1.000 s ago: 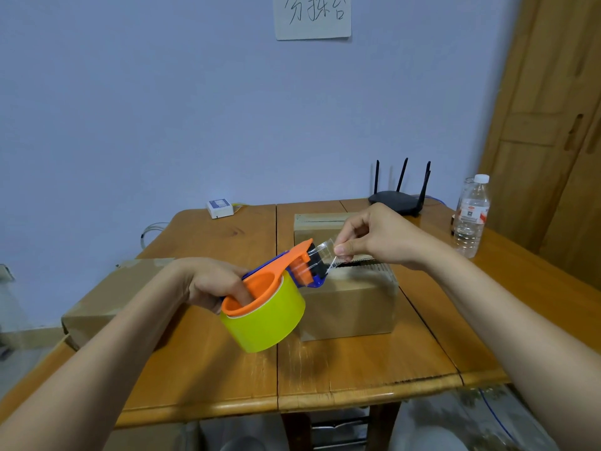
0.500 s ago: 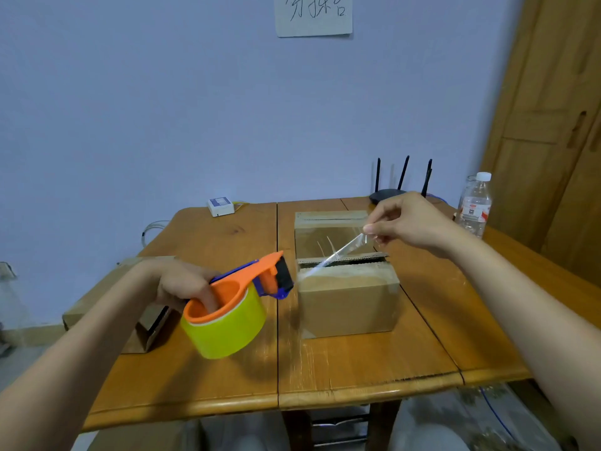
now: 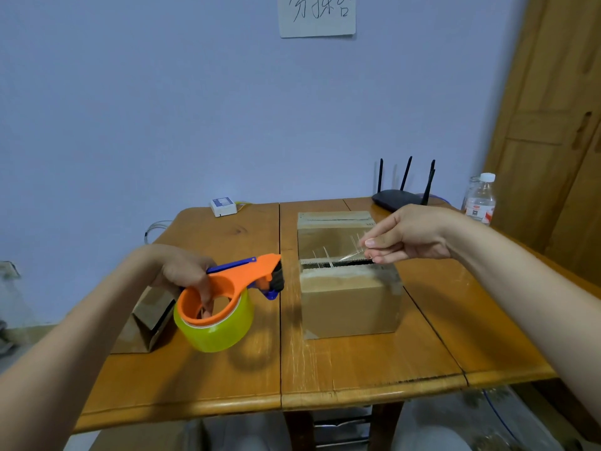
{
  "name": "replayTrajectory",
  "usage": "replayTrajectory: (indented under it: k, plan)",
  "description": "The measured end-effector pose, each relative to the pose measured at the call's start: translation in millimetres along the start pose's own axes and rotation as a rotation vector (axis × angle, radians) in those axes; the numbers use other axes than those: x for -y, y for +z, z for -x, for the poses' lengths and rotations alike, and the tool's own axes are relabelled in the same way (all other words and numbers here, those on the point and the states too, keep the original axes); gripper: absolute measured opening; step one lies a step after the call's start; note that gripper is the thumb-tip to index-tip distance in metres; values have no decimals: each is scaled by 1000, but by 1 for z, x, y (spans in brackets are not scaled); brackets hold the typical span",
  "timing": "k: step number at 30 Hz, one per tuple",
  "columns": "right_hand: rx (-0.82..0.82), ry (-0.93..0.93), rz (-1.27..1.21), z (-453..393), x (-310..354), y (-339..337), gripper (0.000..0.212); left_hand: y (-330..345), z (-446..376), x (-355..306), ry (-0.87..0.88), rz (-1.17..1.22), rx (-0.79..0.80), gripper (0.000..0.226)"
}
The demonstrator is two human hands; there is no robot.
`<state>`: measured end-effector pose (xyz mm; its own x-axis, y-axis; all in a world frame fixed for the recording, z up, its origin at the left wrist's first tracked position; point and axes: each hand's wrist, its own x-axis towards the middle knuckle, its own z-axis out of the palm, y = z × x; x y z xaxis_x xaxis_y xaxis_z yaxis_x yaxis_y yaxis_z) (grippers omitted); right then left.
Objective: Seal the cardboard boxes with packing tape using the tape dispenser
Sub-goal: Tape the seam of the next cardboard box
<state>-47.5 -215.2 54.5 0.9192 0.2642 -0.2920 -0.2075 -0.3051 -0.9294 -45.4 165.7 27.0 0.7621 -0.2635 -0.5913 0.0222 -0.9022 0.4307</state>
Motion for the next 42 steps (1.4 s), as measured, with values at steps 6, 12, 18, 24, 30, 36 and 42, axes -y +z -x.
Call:
replayTrajectory:
  k: [6,12,18,24,30,36,42]
  plan:
    - [91,35,-57,1,-4,-3,26,-2,2,-4,-8,-12,-31,13]
    - [190,-39,21,9,1,-10,32,-9,6,-6,6,-61,-217,18]
    - [49,-11,-133,-7,-8,-13,60,-13,5,-25,49,-153,-567,21]
    - [-18,-51,-232,-8,-14,-15,52,-19,-2,-30,60,-245,-618,49]
    - [-210,-173,-327,-17,-25,-14,26,-17,-6,-44,96,-333,-793,58]
    - [-298,-157,-297,-16,-36,-23,39,-16,-11,-63,132,-447,-951,61]
    - [-395,-92,-223,-17,-51,-37,24,-14,-17,-97,144,-547,-932,55]
